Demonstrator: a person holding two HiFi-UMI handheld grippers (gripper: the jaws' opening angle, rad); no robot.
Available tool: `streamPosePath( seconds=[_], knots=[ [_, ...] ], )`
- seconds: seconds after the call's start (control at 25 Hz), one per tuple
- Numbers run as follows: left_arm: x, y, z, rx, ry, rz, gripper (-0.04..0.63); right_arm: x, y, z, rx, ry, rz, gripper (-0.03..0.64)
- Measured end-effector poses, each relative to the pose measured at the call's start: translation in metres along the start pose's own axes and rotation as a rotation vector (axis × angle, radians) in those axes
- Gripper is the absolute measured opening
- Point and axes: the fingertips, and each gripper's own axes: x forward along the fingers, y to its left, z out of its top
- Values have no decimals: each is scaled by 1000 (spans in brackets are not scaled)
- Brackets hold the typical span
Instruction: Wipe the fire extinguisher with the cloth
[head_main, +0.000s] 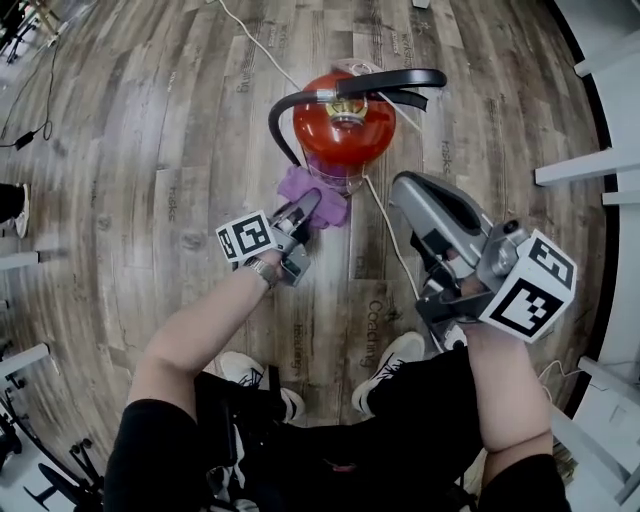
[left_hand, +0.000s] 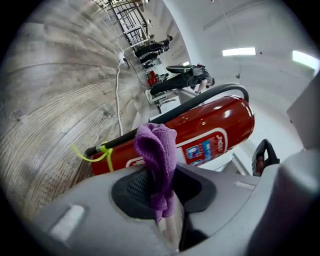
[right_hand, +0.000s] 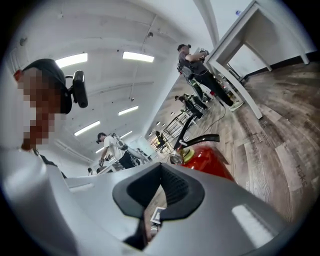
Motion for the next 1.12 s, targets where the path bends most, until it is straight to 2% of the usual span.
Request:
streamPosePath(
  seconds=[0.16, 0.36, 0.48, 0.6, 0.68, 0.76, 0.84, 1.0, 1.12],
  knots=[
    [-11, -76, 16, -82, -9, -144, 89, -2, 0, 14, 61, -76, 6, 3],
    [-30, -169, 51, -20, -75, -303, 89, -14, 5, 38, 21, -198, -1, 3],
    [-38, -204, 61, -56, -136, -376, 89, -22, 2, 48, 40, -258, -17, 3],
    [-41, -252, 56, -94, -163, -532, 87, -30, 0, 59, 40, -311, -28, 3],
    [-38, -275, 51, -86, -172, -602, 87, -35, 0, 65, 44, -348, -25, 3],
    [-26, -272, 47, -81, -196, -597, 89, -41, 2, 72, 34, -382, -16, 3],
    [-11, -248, 42, -88, -241, -540, 89, -42, 5, 75, 23, -391, 2, 3],
    [10, -205, 14, -68, -304, -427, 97, -37, 0, 67, 49, -345, 41, 3],
    [25, -155, -10, -111, -337, -315, 94, -39, -10, 64, 63, -330, 54, 3]
  ],
)
